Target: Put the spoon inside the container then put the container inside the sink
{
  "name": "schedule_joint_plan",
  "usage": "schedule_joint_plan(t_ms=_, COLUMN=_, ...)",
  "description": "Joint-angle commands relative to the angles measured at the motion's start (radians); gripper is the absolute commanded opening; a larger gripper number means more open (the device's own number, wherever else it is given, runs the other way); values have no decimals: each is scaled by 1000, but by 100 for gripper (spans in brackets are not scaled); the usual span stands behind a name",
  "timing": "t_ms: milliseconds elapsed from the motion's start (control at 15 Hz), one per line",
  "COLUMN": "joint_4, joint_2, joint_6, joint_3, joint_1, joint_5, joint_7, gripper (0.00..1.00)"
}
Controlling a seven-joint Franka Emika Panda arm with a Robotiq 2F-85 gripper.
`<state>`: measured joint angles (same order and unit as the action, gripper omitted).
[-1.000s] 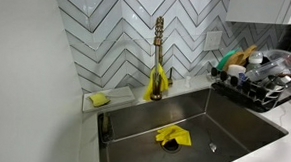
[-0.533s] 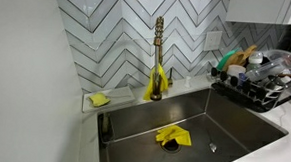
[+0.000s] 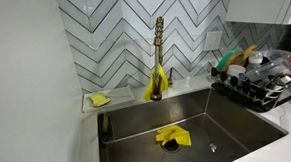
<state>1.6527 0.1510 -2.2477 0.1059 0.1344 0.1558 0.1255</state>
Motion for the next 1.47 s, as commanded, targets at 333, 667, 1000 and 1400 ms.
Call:
schedule_joint_plan(t_ms=333, joint_4=-108, joint_2=128, joint_6=-13, joint_3=-24, joint_1=12, joint_5=34, joint_7=11, gripper=73)
schedule_joint_plan(t_ms=667, joint_4=-131, joint_2=165, joint_6=-18, joint_3=-27, joint_1=15, joint_5=30, joint_7=5, gripper=60)
schedule_joint_plan(t_ms=1000, joint_4=-145, joint_2=183, joint_6=-24, joint_3=-28, joint_1=17, joint_5=28, joint_7=5, gripper=17)
schedule_joint_plan(t_ms=1400, joint_4=-151, joint_2=185, joint_6=-9, joint_3=-26, joint_1=21, joint_5=22, joint_7=2, gripper=0)
